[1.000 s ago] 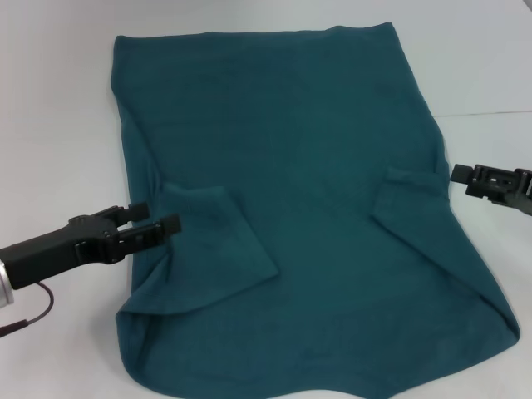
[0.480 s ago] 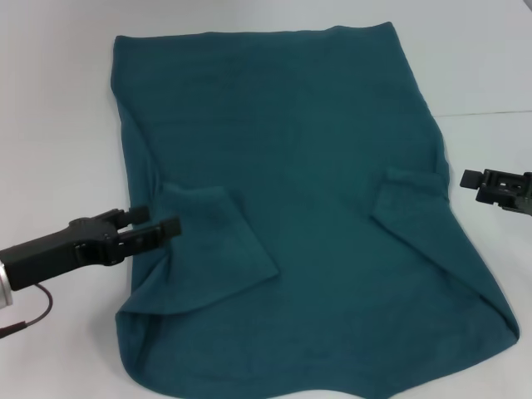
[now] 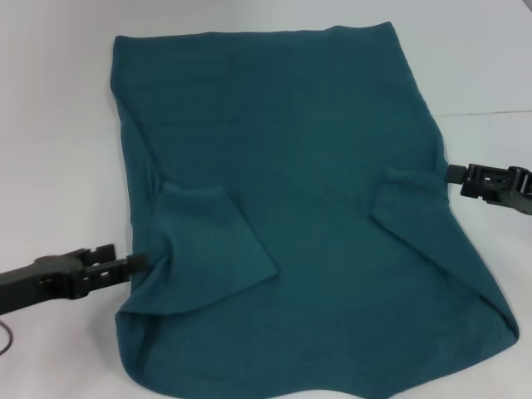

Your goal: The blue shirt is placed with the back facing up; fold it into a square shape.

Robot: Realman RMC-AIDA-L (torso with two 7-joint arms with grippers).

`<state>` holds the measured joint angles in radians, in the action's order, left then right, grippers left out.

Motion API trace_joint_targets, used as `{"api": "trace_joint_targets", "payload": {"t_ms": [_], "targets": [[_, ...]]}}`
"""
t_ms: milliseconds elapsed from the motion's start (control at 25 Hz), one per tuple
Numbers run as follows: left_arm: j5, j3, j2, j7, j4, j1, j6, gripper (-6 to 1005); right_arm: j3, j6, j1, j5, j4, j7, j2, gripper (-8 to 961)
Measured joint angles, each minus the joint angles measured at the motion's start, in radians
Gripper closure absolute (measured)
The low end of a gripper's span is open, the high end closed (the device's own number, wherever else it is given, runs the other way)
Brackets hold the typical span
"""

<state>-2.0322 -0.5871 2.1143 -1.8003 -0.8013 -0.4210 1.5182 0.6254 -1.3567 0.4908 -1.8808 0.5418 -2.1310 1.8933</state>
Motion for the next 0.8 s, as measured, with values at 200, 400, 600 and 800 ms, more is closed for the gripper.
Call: {"api": "trace_joint_targets", "payload": {"t_ms": [200, 400, 600, 800], "targets": [[-0.023, 0.009, 0.004, -0.023, -0.039, 0.049, 0.008, 124, -0.001, 0.017, 0.008, 0.0, -0.002, -0.003, 0.005, 252], [-0.06, 0.008, 0.012, -0.025, -0.04, 0.069, 0.009, 125, 0.001, 0.019, 0.016, 0.0, -0.003, -0.004, 0.007, 252], [-0.11, 0.001, 0.02, -0.024, -0.029, 0.071, -0.01, 127, -0.002, 0.019, 0.018, 0.001, -0.003, -0.004, 0.007, 252], [-0.117, -0.011, 0.027, -0.019, -0.023, 0.075, -0.03, 128, -0.003, 0.019, 0.017, 0.003, -0.002, -0.004, 0.007, 253]]}}
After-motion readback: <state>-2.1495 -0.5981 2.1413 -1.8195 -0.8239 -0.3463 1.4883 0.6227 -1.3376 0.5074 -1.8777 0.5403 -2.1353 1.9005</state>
